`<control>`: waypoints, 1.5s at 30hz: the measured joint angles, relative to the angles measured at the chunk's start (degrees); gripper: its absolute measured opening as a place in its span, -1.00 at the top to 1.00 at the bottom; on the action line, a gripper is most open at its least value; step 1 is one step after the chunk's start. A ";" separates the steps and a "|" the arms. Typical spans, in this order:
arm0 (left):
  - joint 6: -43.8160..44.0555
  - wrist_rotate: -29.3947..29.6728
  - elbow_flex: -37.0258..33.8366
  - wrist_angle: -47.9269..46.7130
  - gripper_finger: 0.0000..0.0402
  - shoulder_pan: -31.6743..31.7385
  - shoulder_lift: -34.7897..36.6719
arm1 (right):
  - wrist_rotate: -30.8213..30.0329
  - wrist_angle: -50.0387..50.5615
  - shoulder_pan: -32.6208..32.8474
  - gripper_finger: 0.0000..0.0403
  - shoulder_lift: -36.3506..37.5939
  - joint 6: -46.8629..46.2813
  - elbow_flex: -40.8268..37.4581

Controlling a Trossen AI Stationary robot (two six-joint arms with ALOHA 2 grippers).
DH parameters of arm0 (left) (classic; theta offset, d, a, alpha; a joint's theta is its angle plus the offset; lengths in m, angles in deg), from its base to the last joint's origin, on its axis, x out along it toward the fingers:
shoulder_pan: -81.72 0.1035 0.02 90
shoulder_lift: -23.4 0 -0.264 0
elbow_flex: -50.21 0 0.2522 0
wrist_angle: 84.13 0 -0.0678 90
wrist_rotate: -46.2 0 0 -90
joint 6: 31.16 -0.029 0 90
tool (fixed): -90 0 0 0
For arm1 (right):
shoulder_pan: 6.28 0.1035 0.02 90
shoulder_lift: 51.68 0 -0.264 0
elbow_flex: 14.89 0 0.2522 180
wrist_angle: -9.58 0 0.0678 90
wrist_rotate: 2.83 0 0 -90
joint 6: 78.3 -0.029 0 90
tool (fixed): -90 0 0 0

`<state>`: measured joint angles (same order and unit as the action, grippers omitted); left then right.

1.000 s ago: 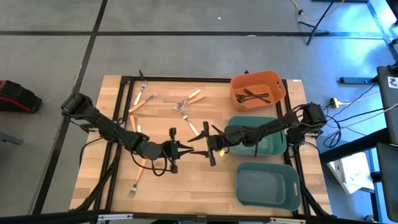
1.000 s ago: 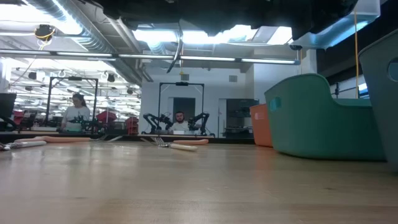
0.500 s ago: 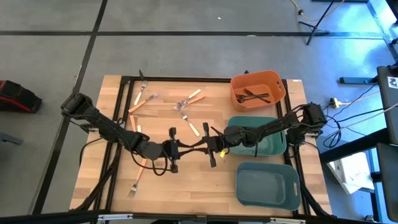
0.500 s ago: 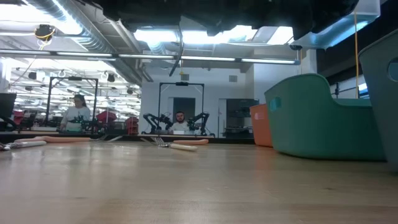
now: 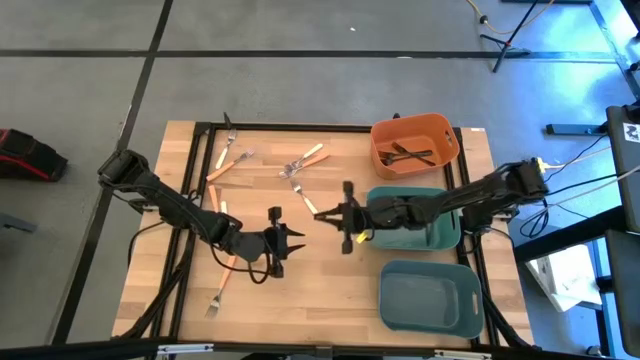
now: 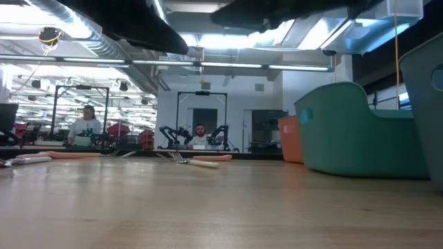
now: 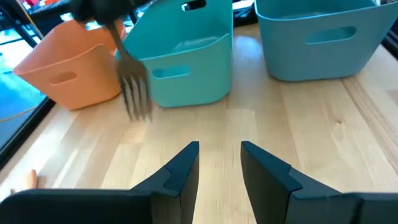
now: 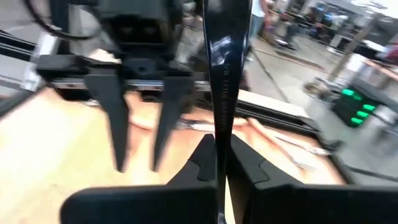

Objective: Sort silverware by color (type)
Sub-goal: Put the black fork into the orange bin

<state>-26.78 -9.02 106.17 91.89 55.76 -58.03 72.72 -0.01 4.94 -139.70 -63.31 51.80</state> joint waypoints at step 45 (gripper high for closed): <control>-0.01 0.09 -0.02 -0.34 0.43 0.07 0.00 | -2.43 55.29 -47.67 0.98 13.56 -5.88 -0.15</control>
<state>-26.80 -8.93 106.15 91.54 55.83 -58.03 70.29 55.28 -42.73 -126.14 -69.19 51.64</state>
